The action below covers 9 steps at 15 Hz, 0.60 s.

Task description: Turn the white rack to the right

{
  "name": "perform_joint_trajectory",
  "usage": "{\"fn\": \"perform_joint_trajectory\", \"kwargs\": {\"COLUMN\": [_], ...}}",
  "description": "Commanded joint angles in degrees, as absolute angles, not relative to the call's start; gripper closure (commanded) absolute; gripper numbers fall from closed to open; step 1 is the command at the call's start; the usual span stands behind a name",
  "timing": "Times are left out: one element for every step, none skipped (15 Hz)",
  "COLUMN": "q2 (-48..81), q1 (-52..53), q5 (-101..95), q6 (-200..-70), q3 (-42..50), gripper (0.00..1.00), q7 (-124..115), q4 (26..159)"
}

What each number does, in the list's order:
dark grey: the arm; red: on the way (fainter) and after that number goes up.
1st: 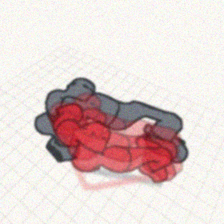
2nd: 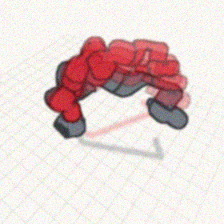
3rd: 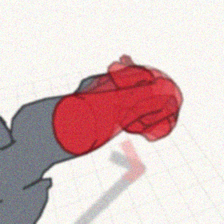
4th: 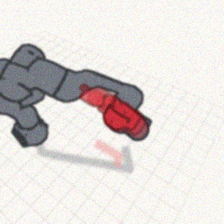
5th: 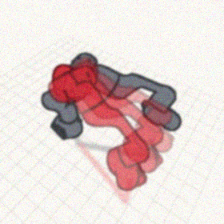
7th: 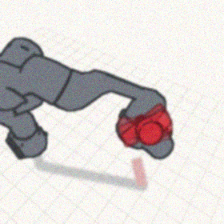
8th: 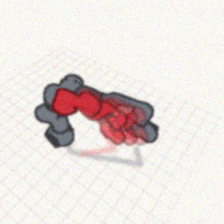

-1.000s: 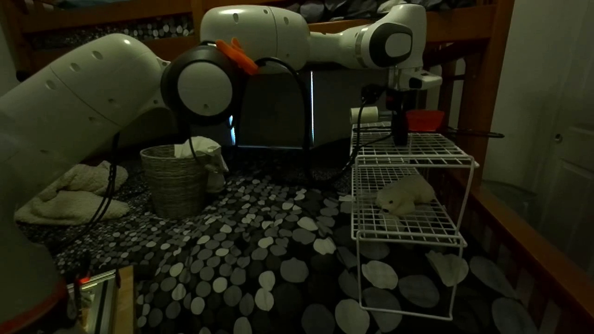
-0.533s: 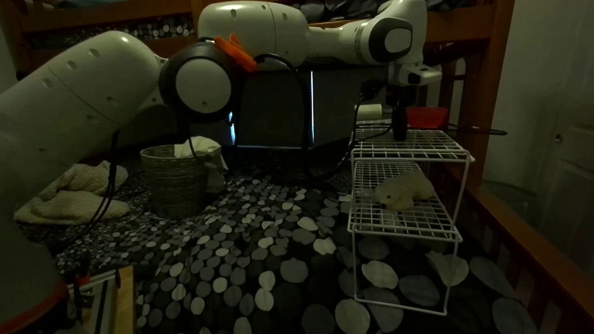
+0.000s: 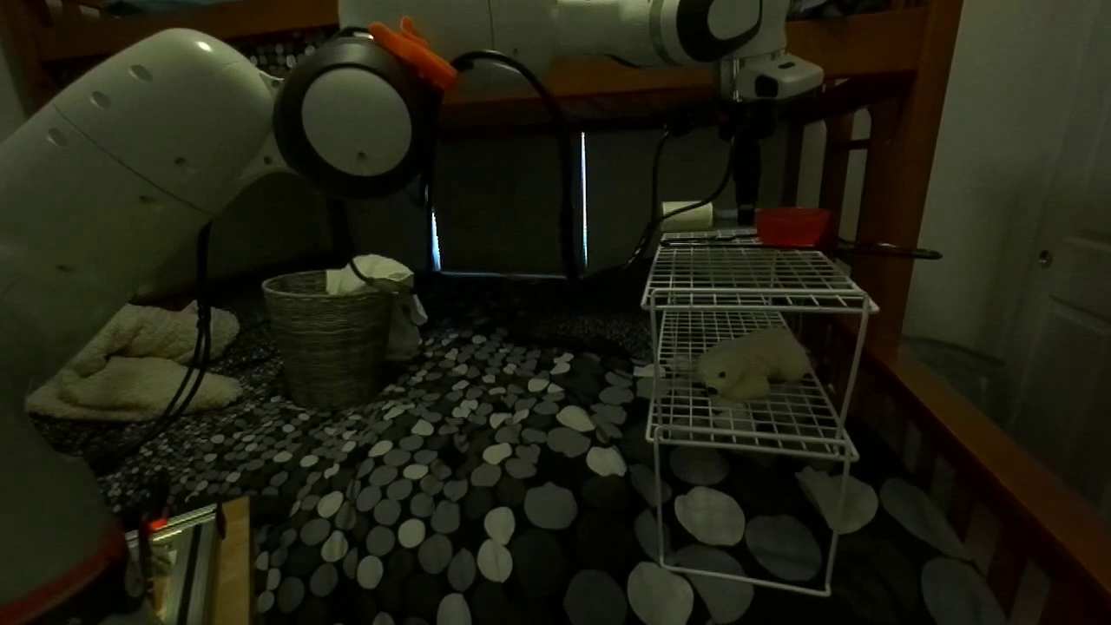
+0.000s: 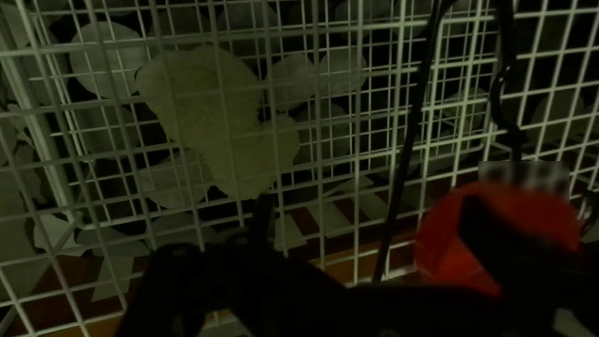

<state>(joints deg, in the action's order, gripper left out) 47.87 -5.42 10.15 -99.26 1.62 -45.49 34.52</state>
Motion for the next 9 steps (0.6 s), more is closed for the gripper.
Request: {"fn": "perform_joint_trajectory", "kwargs": {"q2": [43.04,41.79,40.68,39.73,38.64,37.22,35.66,33.93,39.43], "q1": [-5.90,-5.99,-6.40,-6.44,-6.82,-7.33,-8.08,-8.78,-7.82], "q5": [8.60,7.33,6.18,4.37,3.45,2.93,3.62,4.35,4.08], "q6": [-96.21,-95.59,-94.54,-93.72,-93.92,-95.65,-98.21,-100.84,-97.32], "q3": [3.29,4.14,4.69,5.56,5.87,5.91,5.55,5.25,5.85], "gripper": [0.00,0.00,0.00,0.00,0.00,0.00,0.00,0.00,0.00], "q7": [-46.19,-44.56,-41.39,-38.62,-35.57,-31.91,-29.29,-26.47,-30.99], "q4": [38.92,40.09,41.79,43.05,44.75,46.80,49.21,51.89,43.43]}}
